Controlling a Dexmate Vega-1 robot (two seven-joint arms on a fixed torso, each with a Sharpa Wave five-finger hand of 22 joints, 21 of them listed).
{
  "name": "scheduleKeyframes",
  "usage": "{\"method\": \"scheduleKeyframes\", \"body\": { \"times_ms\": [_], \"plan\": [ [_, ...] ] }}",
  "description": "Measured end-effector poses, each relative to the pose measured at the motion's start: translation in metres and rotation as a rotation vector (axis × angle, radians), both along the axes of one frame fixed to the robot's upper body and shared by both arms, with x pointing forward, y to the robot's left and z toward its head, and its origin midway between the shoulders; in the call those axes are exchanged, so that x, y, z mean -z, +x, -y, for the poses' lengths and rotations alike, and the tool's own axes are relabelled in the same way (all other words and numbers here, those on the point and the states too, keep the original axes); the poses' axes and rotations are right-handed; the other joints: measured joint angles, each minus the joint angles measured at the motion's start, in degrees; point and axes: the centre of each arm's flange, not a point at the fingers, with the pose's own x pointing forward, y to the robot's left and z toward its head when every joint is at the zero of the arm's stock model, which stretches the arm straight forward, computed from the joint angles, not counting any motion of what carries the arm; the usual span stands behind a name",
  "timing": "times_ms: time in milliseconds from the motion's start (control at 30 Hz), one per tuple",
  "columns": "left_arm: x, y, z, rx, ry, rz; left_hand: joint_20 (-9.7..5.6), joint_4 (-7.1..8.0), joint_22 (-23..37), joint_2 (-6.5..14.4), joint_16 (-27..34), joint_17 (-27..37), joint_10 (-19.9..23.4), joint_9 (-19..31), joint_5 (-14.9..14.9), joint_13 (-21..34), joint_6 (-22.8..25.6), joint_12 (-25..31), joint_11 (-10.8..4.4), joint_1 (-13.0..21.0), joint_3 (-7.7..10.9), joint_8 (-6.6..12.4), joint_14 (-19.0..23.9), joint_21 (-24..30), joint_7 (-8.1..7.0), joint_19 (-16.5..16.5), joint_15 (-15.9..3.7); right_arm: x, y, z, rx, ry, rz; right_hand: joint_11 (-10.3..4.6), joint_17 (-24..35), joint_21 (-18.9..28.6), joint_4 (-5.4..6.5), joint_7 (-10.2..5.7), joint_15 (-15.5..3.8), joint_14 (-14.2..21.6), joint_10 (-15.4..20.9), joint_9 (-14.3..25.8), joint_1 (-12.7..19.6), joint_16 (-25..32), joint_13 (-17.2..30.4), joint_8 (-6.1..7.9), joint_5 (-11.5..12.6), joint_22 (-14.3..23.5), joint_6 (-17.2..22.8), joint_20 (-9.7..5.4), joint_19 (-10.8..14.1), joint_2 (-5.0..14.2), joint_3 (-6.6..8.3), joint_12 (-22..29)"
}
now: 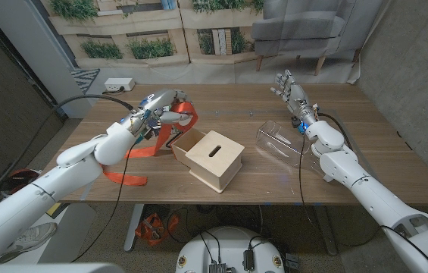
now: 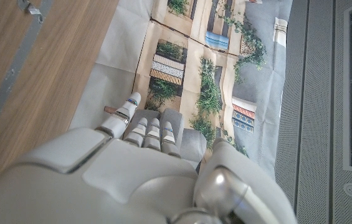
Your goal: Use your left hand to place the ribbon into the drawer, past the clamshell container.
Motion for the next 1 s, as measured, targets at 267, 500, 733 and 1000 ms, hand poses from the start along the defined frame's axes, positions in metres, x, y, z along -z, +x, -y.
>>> {"method": "scheduleKeyframes", "body": {
  "times_ms": [267,500,733,1000],
  "plan": [
    [0.002,0.004,0.005,0.008,0.029,-0.030,0.00,-0.22,0.0,-0.3,-0.4,-0.2,0.0,0.0,0.0,0.3,0.0,0.0,0.00,-0.3,0.22,0.00,0.1,0.0,0.00,0.0,-0.07,0.000,0.001,0.001,0.001,0.004,0.001,0.00,0.0,0.0,0.17,0.00,0.00,0.0,0.0,0.0,0.0,0.0,0.0,0.00,0.0,0.0,0.0,0.00,0.0,0.00,0.17,0.0],
    [0.005,0.007,0.009,0.010,0.054,-0.051,0.00,-0.21,0.0,-0.3,-0.4,-0.2,0.5,0.2,0.0,0.4,0.0,-0.5,-0.09,-0.3,0.53,0.00,0.1,0.0,0.01,0.0,-0.06,-0.001,0.001,0.002,0.001,0.007,0.003,0.00,0.0,0.0,0.05,0.00,0.00,0.0,0.0,0.0,0.0,0.0,0.0,0.00,0.0,0.0,0.0,0.00,0.0,0.00,0.43,0.0],
    [0.007,0.010,0.011,0.002,0.079,-0.078,0.00,-0.21,0.0,-0.3,-0.9,0.0,0.6,0.2,-0.2,0.4,0.0,-0.7,0.00,-0.3,0.55,0.00,0.3,0.0,0.00,0.0,-0.07,-0.002,0.001,0.002,0.001,0.010,0.004,0.32,0.0,0.0,0.05,0.00,0.00,0.0,0.3,0.0,0.0,0.0,0.0,0.00,0.0,0.0,0.0,0.00,0.0,0.00,0.42,0.0],
    [0.010,0.011,0.013,-0.009,0.103,-0.101,-0.22,-0.17,0.0,-0.3,-1.3,-0.2,1.1,-0.1,-0.2,0.3,0.2,-1.1,0.09,-0.3,0.63,0.00,0.4,0.0,-0.23,0.2,0.02,-0.003,0.002,0.001,-0.001,0.011,0.005,0.00,0.0,0.0,0.05,0.00,0.00,0.0,0.6,0.0,0.0,0.0,0.0,0.00,0.0,0.0,0.0,0.01,0.0,0.01,0.42,0.0]
  ]
}}
